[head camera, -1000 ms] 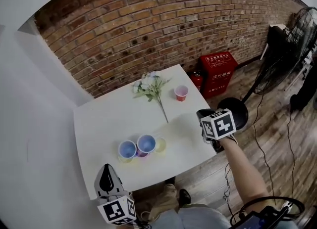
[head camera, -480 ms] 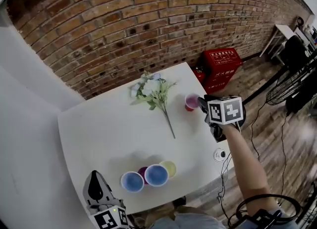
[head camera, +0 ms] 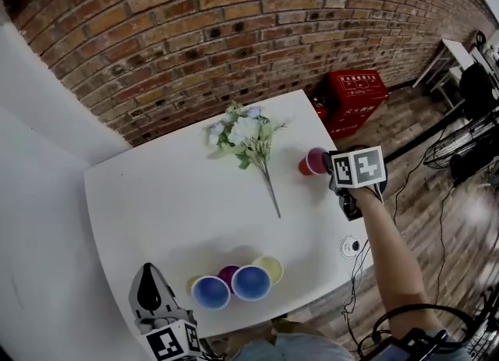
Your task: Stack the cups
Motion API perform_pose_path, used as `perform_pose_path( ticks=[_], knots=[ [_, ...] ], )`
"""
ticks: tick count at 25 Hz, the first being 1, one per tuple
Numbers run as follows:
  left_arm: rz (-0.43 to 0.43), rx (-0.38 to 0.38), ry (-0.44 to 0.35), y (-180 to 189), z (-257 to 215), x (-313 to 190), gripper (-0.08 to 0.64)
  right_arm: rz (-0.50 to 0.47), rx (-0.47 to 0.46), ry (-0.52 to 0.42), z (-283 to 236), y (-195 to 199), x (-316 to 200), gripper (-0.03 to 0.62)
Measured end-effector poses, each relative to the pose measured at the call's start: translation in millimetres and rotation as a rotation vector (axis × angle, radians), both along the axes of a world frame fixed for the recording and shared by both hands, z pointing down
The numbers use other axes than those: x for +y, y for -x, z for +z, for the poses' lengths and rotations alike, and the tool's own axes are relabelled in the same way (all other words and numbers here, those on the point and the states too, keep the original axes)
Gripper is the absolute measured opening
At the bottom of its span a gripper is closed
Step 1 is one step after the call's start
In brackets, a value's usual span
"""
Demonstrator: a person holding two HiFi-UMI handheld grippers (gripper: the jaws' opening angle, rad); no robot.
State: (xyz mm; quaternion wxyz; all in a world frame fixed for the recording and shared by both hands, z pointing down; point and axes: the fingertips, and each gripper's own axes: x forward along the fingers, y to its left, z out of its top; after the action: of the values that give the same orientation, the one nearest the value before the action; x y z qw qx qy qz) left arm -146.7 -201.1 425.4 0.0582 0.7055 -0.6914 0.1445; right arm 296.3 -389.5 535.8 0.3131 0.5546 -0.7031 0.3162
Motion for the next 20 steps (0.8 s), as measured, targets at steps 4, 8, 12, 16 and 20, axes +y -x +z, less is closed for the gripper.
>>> perform_pose_path(
  ticks=[4,8,12,16,20],
  knots=[
    [-0.005,-0.001,-0.015,-3,-2,7,0.009,-0.020,-0.012,-0.005,-9,4,2,0.032],
    [-0.008,-0.013,-0.045,-10,-19,26,0.009,-0.064,-0.047,-0.016,-37,17,16,0.031],
    [0.001,-0.014,-0.078,-26,-34,62,0.009,-0.151,-0.088,-0.039,-78,45,39,0.029],
    [0.012,0.000,-0.094,-48,-43,111,0.009,-0.257,-0.145,-0.053,-115,84,74,0.029],
    [0.015,0.012,-0.108,-65,-54,161,0.009,-0.383,-0.207,-0.063,-155,130,119,0.029]
  ],
)
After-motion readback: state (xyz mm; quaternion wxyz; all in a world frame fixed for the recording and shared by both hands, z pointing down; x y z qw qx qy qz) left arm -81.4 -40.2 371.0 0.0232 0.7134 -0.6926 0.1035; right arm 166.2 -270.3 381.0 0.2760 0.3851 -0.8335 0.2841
